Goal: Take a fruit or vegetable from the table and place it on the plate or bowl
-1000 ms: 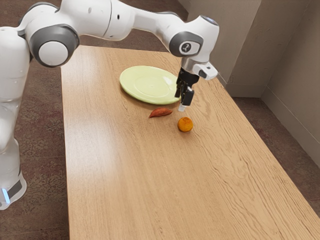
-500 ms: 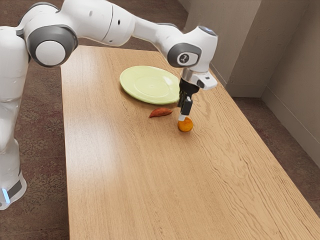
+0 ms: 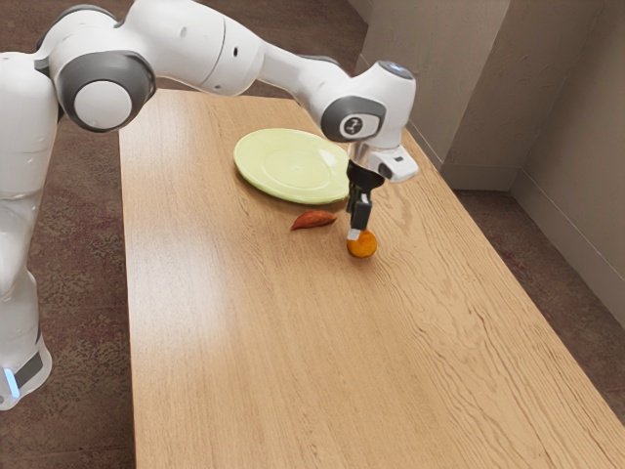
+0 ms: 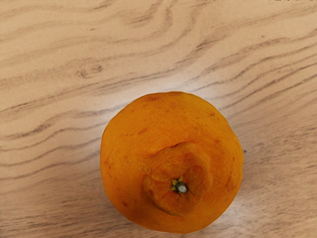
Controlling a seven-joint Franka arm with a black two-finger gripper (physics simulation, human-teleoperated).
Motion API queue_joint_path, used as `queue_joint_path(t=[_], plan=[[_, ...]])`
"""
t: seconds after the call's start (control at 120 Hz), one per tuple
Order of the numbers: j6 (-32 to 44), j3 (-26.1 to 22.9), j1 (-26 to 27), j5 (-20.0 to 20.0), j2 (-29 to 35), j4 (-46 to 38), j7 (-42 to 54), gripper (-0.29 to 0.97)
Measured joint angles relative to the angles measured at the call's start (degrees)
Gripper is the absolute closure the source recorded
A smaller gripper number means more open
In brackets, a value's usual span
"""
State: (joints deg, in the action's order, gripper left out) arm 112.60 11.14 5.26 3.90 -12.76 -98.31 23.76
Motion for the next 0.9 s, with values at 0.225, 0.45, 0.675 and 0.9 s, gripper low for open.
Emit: queue_joint_path(t=[0.225,0.45,0.675,0.9], plan=[[3.0,-0.2,0.5,0.4,-0.9,-0.1,0.5,0.01],[5.5,-0.2,0.5,0.4,-2.1,-0.1,0.8,0.01],[7.0,-0.2,0.5,0.9,-4.3,-0.1,1.0,0.01],[7.6,-0.2,0.4,1.6,-4.7,-0.1,1.2,0.23]])
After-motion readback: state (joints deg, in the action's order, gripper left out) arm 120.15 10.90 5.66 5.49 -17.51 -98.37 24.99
